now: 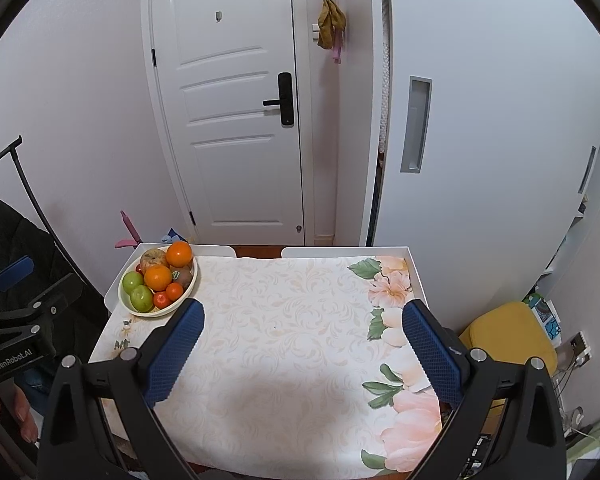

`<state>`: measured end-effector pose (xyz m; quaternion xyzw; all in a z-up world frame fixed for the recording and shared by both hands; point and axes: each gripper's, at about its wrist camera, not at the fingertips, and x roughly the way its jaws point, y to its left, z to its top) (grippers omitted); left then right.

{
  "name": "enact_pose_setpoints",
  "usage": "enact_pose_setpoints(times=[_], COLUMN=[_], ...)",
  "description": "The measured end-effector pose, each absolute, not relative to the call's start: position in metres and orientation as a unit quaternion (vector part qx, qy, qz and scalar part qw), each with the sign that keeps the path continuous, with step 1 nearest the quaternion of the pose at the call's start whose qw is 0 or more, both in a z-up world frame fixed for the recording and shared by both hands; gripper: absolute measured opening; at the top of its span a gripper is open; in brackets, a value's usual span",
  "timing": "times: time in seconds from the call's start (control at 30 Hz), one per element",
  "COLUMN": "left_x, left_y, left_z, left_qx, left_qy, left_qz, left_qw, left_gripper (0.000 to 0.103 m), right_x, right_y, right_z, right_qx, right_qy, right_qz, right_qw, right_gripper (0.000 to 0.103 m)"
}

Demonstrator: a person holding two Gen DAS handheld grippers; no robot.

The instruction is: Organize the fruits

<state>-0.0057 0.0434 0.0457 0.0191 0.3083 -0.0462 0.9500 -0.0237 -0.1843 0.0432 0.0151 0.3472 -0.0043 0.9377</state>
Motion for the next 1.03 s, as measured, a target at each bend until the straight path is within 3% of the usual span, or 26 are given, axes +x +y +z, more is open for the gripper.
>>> enact_pose_setpoints(times=[1.03], left_x=[0.010], left_y=[0.048], left_z=[0.043], left_qx=[0.016], left_qy=[0.307], left_qz=[-0.030], left_qw=[0.951], left_gripper=[0.103], right_x=[-0.016], right_y=[-0.184], right_z=[0.042], right_qx=[0.017], right_qy=[0.347], right_qz=[-0.006], right_qw=[0.938], right_gripper=[0.099])
